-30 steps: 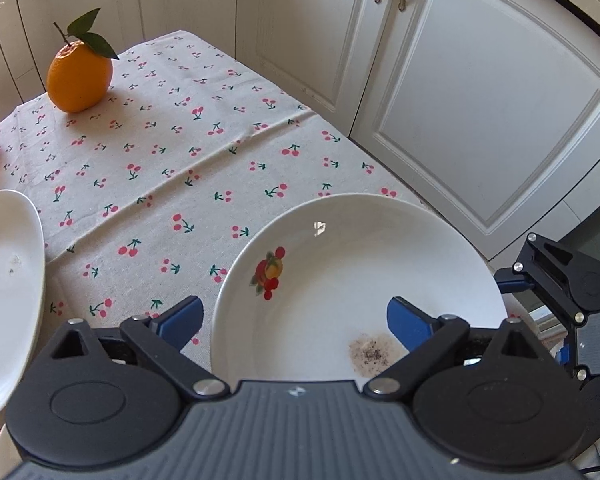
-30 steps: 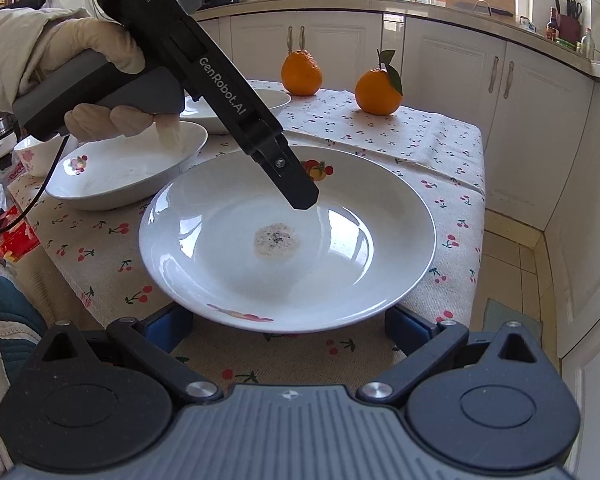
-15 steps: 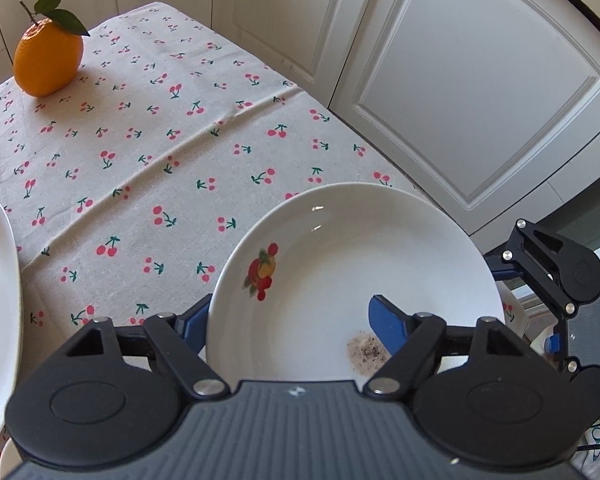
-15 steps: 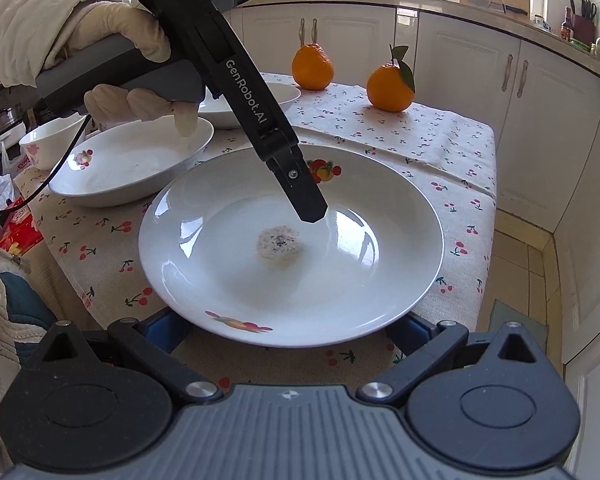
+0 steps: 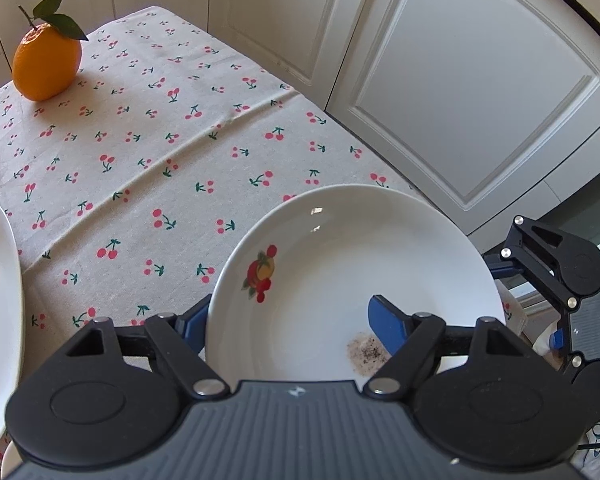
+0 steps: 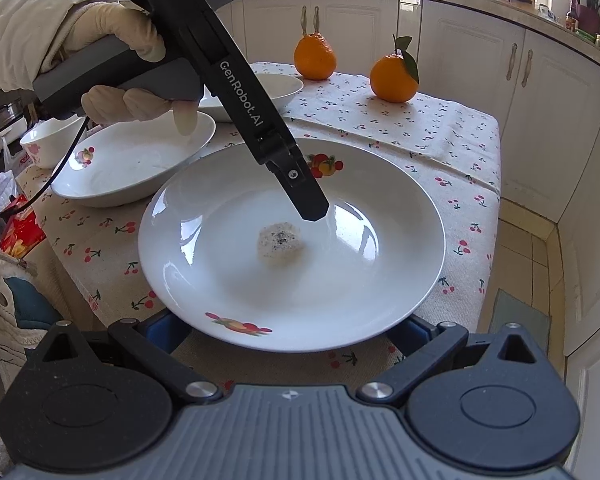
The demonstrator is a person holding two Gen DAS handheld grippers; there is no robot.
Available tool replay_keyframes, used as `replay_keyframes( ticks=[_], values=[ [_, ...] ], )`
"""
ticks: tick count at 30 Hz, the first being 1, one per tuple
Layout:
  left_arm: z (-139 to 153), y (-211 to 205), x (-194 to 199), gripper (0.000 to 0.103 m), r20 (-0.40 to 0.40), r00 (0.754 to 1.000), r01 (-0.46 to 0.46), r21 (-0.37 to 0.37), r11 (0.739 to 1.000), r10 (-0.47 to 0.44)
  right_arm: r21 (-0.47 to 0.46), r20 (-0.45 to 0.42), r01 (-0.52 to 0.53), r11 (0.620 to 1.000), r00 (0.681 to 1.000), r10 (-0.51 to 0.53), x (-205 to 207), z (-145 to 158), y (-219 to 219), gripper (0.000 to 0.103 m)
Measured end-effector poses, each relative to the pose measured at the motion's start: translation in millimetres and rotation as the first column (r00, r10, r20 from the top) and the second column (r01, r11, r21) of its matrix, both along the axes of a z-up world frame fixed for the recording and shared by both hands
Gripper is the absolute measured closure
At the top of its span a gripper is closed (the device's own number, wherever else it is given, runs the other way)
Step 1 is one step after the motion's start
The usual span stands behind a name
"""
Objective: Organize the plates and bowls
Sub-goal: 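Close the left gripper on the plate rim and lift the plate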
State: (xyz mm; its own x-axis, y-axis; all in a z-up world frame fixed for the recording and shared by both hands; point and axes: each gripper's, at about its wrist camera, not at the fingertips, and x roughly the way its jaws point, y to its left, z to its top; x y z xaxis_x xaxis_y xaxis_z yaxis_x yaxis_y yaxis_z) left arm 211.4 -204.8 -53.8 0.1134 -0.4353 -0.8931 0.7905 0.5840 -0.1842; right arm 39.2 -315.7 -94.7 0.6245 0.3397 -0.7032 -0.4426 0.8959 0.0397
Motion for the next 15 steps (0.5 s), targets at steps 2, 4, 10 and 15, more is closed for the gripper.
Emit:
replay_keyframes(
  ticks=[2, 4, 10, 15],
  values=[
    [1.0, 0.8, 2.6, 0.024, 0.004, 1.0, -0.009, -0.006, 1.0, 0.009, -0.004, 0.003, -0.004, 1.0, 1.0, 0.004, 2.6, 2.4, 0.1, 0.0],
    [3.1, 0.9, 5.8, 0.024, 0.009, 1.0, -0.017, -0.013, 1.0, 0.017, -0.012, 0.011, -0.009, 1.0, 1.0, 0.009, 6.2, 5.3, -0.2, 0.0],
    [10.3, -3.7, 19.7, 0.024, 0.047, 0.999, -0.024, -0.033, 0.999, 0.025, -0.026, 0.025, -0.02, 0.999, 0.999, 0.021, 23.5, 10.8, -7.0, 0.0],
    [9.9, -9.0, 37.6, 0.024, 0.064, 0.997, -0.037, -0.045, 0.998, 0.04, -0.022, 0.031, -0.019, 1.0, 0.999, 0.02, 41.1, 13.3, -14.7, 0.0]
  ],
)
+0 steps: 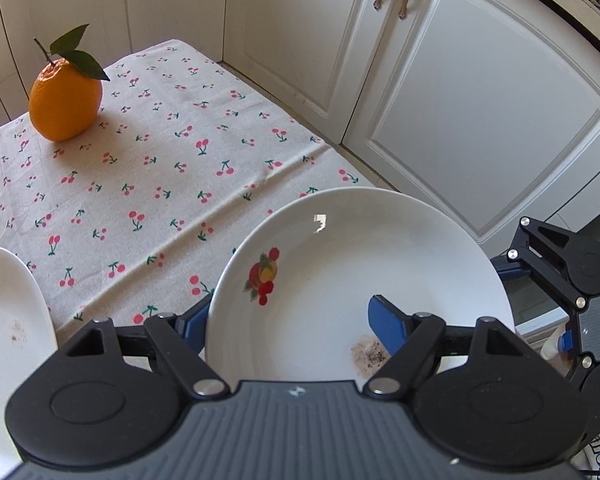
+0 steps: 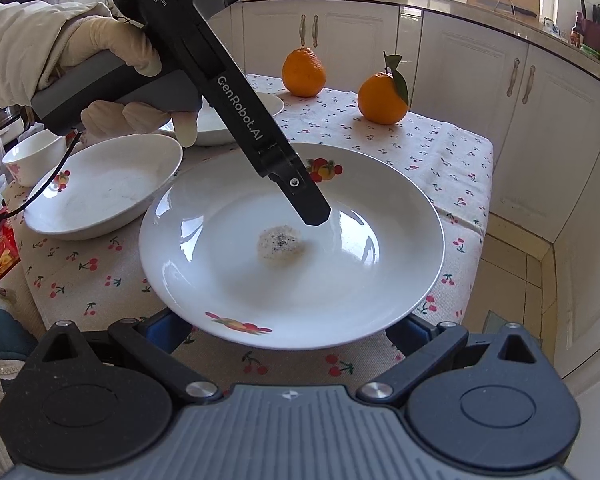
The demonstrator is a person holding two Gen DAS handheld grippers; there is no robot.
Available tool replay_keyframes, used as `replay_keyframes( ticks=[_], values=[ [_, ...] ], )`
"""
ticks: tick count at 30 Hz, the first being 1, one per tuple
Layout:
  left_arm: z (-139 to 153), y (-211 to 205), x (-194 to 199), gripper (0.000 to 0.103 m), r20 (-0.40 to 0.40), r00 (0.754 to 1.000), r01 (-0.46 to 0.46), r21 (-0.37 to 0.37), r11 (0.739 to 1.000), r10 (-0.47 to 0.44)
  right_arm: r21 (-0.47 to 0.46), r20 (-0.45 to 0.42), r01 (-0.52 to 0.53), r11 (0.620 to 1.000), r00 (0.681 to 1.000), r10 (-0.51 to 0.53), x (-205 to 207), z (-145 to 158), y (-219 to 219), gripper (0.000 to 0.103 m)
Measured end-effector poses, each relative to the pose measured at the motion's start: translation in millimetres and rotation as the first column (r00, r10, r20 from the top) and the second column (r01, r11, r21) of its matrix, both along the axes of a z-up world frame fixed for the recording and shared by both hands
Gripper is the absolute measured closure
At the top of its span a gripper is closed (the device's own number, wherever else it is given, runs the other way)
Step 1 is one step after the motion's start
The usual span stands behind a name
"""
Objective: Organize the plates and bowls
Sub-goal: 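Close the left gripper on the plate rim and lift the plate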
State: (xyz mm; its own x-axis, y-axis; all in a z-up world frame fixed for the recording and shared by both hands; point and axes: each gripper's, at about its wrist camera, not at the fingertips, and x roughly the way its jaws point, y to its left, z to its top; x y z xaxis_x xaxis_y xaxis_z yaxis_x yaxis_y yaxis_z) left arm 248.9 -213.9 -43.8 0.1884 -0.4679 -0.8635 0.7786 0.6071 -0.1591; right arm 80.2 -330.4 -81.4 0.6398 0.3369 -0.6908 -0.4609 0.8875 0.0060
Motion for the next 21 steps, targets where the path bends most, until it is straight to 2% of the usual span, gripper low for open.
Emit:
replay_keyframes(
  ticks=[11, 21],
  values=[
    [-10.0, -12.1, 29.7, 0.024, 0.034, 0.999, -0.015, 0.0, 1.0, 0.015, -0.01, -0.002, 0.012, 1.0, 1.0, -0.012, 33.5, -6.7, -11.1, 0.0],
    [-15.8, -19.5, 41.4, 0.024, 0.047, 0.999, -0.025, 0.001, 1.0, 0.025, -0.008, -0.006, 0.04, 0.999, 0.999, -0.04, 45.6, -13.4, -15.7, 0.0]
  ],
)
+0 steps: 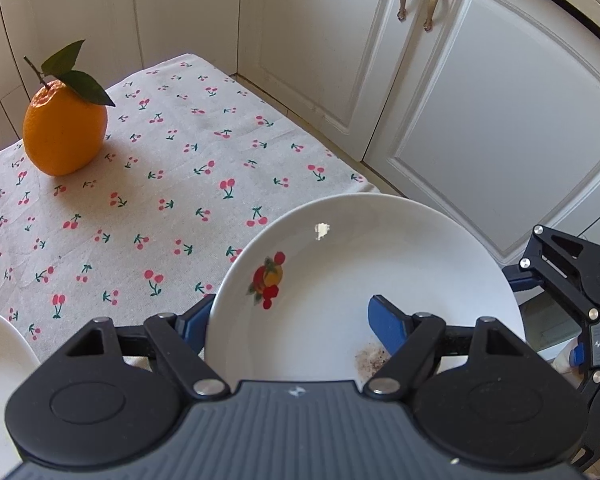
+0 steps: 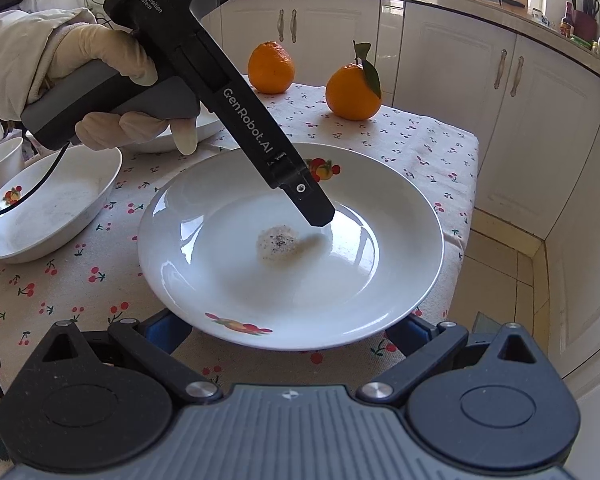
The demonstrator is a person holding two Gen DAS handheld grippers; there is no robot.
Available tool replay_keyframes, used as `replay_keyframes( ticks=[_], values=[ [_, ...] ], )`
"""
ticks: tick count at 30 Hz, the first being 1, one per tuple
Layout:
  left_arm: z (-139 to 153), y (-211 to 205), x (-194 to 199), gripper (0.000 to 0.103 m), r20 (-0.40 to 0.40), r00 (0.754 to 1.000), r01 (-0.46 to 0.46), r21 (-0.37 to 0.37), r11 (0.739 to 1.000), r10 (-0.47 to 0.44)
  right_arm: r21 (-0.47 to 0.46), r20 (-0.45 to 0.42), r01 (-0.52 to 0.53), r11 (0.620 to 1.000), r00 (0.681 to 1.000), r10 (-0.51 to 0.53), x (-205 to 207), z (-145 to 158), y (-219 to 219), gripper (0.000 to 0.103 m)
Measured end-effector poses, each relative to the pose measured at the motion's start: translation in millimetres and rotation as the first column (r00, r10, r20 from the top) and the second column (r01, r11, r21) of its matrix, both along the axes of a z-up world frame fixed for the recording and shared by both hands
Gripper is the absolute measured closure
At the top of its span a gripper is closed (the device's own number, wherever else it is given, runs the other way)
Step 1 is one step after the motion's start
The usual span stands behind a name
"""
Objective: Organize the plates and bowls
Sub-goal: 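Close the left gripper on the plate rim and lift the plate, then carry the stained plate beside the oranges and open the left gripper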
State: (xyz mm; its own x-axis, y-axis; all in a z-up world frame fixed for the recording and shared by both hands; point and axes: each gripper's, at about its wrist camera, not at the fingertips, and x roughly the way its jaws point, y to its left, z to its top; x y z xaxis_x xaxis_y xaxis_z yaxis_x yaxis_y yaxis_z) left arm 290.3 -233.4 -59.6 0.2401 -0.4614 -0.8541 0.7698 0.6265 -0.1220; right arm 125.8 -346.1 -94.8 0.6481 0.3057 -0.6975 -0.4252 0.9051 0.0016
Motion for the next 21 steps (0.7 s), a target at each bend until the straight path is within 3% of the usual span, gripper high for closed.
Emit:
replay_keyframes(
  ticks=[15, 21],
  values=[
    [-3.9, -3.5, 3.4, 0.024, 0.016, 1.0, 0.001, 0.0, 1.0, -0.001, -0.003, -0.015, 0.028, 1.0, 0.999, -0.028, 4.2, -5.6, -0.4, 0.0],
    [2.6, 1.2, -2.0, 0.015, 0.046, 0.999, -0.02, -0.001, 1.0, 0.02, 0.011, -0.023, 0.041, 0.999, 0.999, -0.041, 0.3, -3.1, -1.3, 0.0]
  ],
)
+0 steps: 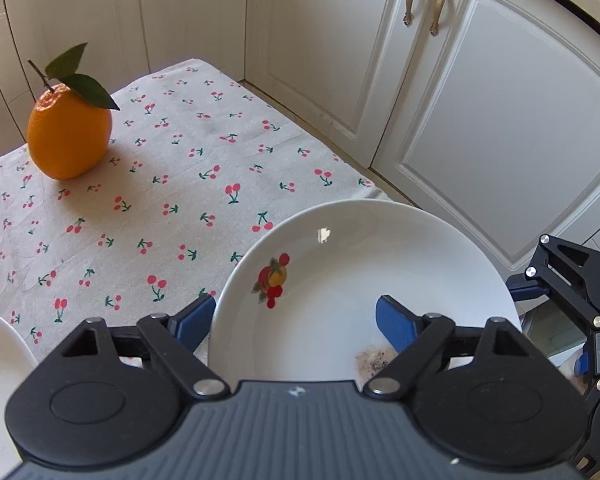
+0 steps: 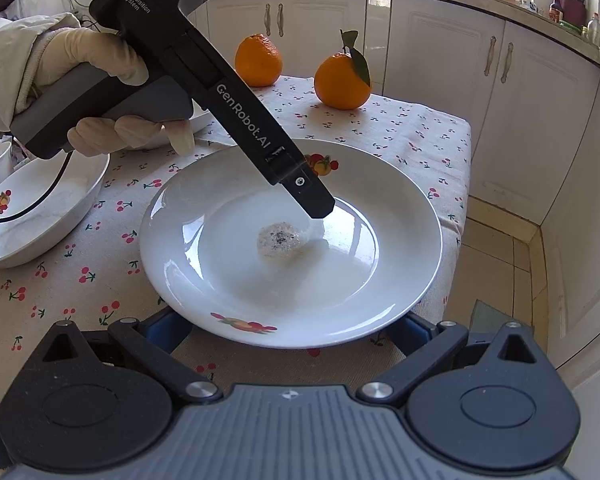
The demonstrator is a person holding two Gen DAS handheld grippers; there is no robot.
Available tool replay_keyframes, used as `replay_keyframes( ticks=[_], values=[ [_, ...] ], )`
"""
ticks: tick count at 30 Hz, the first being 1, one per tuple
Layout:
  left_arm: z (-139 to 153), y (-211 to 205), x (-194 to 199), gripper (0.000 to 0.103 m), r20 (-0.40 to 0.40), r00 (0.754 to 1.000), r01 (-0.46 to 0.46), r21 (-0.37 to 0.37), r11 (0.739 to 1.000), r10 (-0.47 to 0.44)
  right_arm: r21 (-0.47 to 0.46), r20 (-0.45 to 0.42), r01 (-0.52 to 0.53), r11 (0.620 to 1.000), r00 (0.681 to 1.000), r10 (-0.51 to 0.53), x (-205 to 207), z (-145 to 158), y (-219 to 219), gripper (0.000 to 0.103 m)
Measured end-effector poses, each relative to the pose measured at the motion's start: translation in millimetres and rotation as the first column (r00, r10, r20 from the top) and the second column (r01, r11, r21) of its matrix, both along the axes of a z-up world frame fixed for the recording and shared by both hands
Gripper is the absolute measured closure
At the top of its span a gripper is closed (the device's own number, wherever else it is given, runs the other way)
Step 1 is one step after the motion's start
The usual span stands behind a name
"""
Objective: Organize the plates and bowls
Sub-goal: 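Carry the stained plate beside the oranges and open the left gripper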
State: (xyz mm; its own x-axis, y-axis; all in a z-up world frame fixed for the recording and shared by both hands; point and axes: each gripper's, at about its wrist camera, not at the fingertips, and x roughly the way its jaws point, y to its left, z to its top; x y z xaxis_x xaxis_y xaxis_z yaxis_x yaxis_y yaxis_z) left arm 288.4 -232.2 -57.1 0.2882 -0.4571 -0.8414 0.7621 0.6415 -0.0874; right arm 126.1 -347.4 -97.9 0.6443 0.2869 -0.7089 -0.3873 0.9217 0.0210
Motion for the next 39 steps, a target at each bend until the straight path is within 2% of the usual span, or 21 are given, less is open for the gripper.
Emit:
replay_keyframes(
  ticks=[9, 14, 19, 24, 30, 37, 39],
  values=[
    [33.0, 26.6, -27.7, 0.014, 0.079, 0.996, -0.034, -0.038, 0.999, 0.037, -0.05, -0.015, 0.101, 0.994, 0.995, -0.102, -37.1, 15.7, 10.5, 0.0],
    [52.3, 43.9, -67.5, 0.012, 0.161, 0.986, -0.03, -0.052, 0.998, 0.038, -0.019, 0.038, 0.117, 0.993, 0.992, -0.116, -67.0, 36.3, 23.3, 0.0],
    [67.6, 68.9, -111.9, 0.01, 0.205, 0.977, -0.039, -0.079, 0.996, 0.055, 0.002, 0.093, 0.147, 0.989, 0.985, -0.147, -84.6, 51.6, 42.1, 0.0],
    [77.4, 95.8, -156.7, 0.007, 0.298, 0.951, -0.055, -0.091, 0.994, 0.08, 0.031, 0.107, 0.151, 0.988, 0.982, -0.153, -94.1, 56.3, 57.3, 0.0],
    [69.8, 125.1, -186.5, 0.007, 0.252, 0.955, -0.129, -0.114, 0.985, 0.154, 0.01, 0.121, 0.136, 0.991, 0.983, -0.136, -102.4, 59.3, 72.1, 0.0],
    [53.1, 159.7, -207.7, 0.007, 0.233, 0.946, -0.2, -0.127, 0.971, 0.225, 0.024, 0.137, 0.134, 0.991, 0.981, -0.136, -107.8, 65.8, 84.5, 0.0],
    [46.8, 171.0, -216.5, 0.007, 0.252, 0.937, -0.219, -0.115, 0.969, 0.241, 0.021, 0.138, 0.133, 0.991, 0.981, -0.135, -108.5, 67.4, 89.4, 0.0]
  ],
)
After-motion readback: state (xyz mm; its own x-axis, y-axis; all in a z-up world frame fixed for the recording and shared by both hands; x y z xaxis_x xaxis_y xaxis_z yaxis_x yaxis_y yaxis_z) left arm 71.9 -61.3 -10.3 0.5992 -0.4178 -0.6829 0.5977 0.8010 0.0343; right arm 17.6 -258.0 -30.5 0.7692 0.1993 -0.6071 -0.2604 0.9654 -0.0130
